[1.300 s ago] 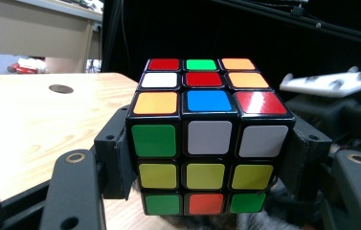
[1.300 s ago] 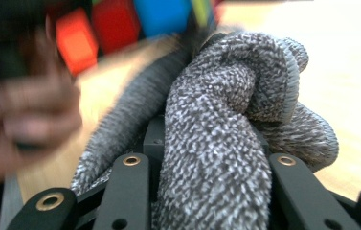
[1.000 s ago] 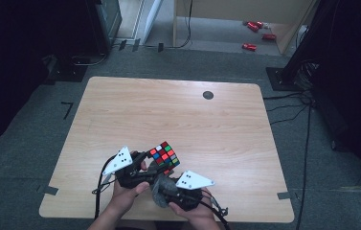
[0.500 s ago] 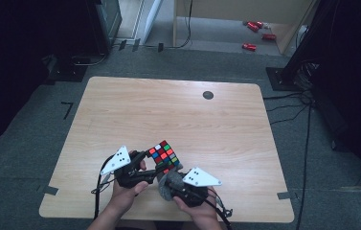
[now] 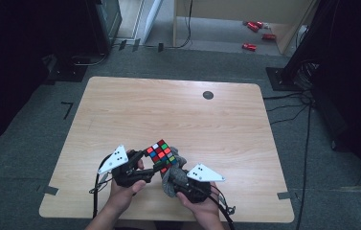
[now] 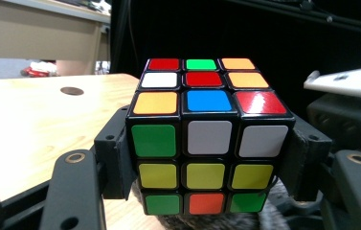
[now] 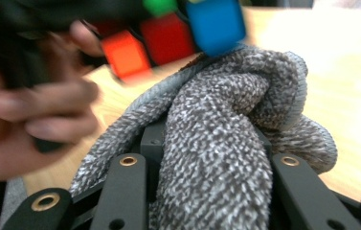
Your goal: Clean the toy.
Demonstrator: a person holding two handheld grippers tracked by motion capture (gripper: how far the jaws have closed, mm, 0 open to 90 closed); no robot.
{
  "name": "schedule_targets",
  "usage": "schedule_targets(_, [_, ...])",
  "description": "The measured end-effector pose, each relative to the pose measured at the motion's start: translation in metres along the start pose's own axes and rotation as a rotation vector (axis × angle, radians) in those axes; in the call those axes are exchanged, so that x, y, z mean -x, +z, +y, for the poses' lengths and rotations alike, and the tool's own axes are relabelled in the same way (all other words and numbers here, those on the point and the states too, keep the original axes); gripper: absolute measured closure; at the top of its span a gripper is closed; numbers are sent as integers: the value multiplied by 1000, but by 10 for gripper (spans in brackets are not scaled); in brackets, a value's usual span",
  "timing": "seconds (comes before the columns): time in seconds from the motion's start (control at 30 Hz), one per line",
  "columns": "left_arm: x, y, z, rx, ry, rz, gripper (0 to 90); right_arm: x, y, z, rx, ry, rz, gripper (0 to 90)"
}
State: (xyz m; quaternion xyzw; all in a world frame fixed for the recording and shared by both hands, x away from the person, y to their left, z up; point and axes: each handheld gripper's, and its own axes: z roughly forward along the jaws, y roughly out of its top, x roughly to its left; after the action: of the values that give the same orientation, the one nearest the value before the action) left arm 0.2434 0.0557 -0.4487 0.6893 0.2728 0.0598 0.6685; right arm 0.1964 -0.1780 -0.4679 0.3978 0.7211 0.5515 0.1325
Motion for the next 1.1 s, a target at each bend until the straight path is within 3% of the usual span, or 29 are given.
schedule_targets(0.03, [1,1,-1,1,3,-3,347,-9,1,1,1,-40,22,643])
schedule_targets(0.1, [2,3,-1,-3,5,-7,347,-14,2,-1,-11,-59,30,643])
schedule_targets(0.13, [3,3,-2,-9,5,-4,347,-22,7,-5,-33,-92,78,643])
schedule_targets(0.17, [3,3,-2,-16,8,1,347,-22,7,-5,-33,-92,78,643])
schedule_targets(0.27, [0,1,-1,-22,20,8,347,-33,13,-9,-77,-174,121,635])
schedule_targets(0.37, [-3,-1,1,-12,16,10,347,-29,12,-8,-88,-171,99,634])
schedule_targets(0.4, [-4,-3,1,-7,11,13,347,-16,9,-6,-88,-120,40,635])
schedule_targets(0.47, [-5,-4,2,-7,9,17,347,-3,5,-3,-73,-73,-16,636])
schedule_targets(0.5, [-5,-4,2,-7,9,17,347,-3,5,-3,-73,-73,-16,636])
schedule_targets(0.57, [-4,-2,1,-11,11,10,347,5,0,0,-45,-25,-44,636])
schedule_targets(0.63, [-1,2,-1,-19,17,3,347,-2,-1,1,-26,-45,-15,636])
schedule_targets(0.77, [2,4,-3,-25,17,-2,347,-19,7,-5,-56,-107,48,636])
schedule_targets(0.83, [2,4,-3,-29,19,1,347,-27,10,-7,-69,-161,88,638])
schedule_targets(0.87, [1,4,-3,-31,24,4,347,-27,10,-7,-69,-161,88,638])
schedule_targets(0.9, [1,4,-3,-28,18,6,347,-34,9,-8,-69,-224,122,639])
schedule_targets(1.0, [-2,-1,0,-11,9,13,347,-33,7,-6,-64,-250,128,639])
schedule_targets(1.1, [-5,-4,2,4,0,19,347,-19,4,-3,-58,-205,80,641])
